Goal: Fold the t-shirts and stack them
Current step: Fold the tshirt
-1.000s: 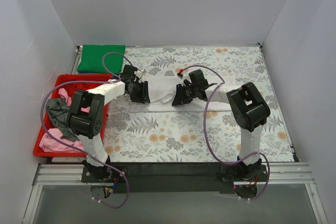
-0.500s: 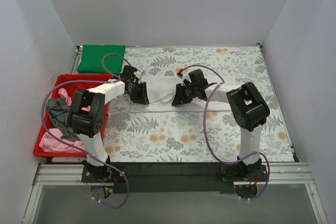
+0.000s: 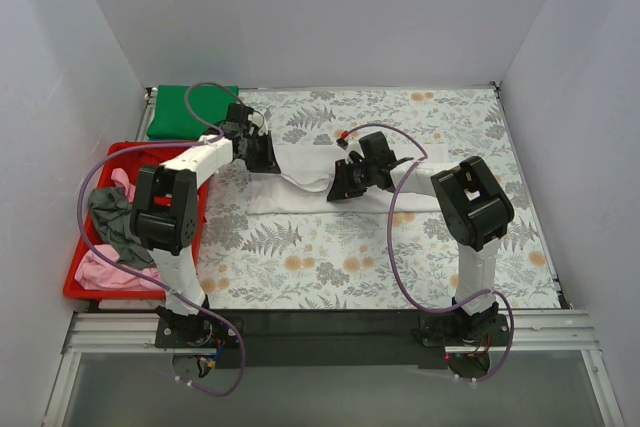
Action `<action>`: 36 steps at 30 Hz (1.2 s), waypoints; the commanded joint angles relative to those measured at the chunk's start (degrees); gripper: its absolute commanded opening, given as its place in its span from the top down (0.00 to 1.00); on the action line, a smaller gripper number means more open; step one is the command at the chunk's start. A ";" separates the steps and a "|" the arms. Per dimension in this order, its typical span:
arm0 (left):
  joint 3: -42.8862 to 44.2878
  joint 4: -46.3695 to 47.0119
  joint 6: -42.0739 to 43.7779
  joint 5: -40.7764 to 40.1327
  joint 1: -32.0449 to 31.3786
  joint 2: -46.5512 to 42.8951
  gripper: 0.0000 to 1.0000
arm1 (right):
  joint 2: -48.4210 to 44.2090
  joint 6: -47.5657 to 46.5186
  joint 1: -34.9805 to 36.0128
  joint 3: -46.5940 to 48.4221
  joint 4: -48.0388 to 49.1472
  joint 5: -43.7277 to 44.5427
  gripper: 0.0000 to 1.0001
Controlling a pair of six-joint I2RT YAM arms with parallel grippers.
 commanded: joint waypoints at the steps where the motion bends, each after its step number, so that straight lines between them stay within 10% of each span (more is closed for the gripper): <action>1: 4.95 0.33 -0.27 2.46 1.12 1.70 1.00 | 1.10 -2.07 0.21 0.16 -1.39 2.67 0.73; 17: 13.75 11.38 -8.00 8.54 5.52 10.23 0.99 | -0.31 -2.16 0.30 -0.37 -1.04 0.21 0.72; 26: 11.39 9.58 -2.76 8.62 5.78 2.61 0.66 | -7.85 -5.66 -1.27 3.58 -2.18 -3.57 0.71; 36: -2.42 -1.24 2.45 1.51 -0.89 -6.38 0.64 | -2.78 -27.45 -16.13 24.84 -30.53 3.09 0.70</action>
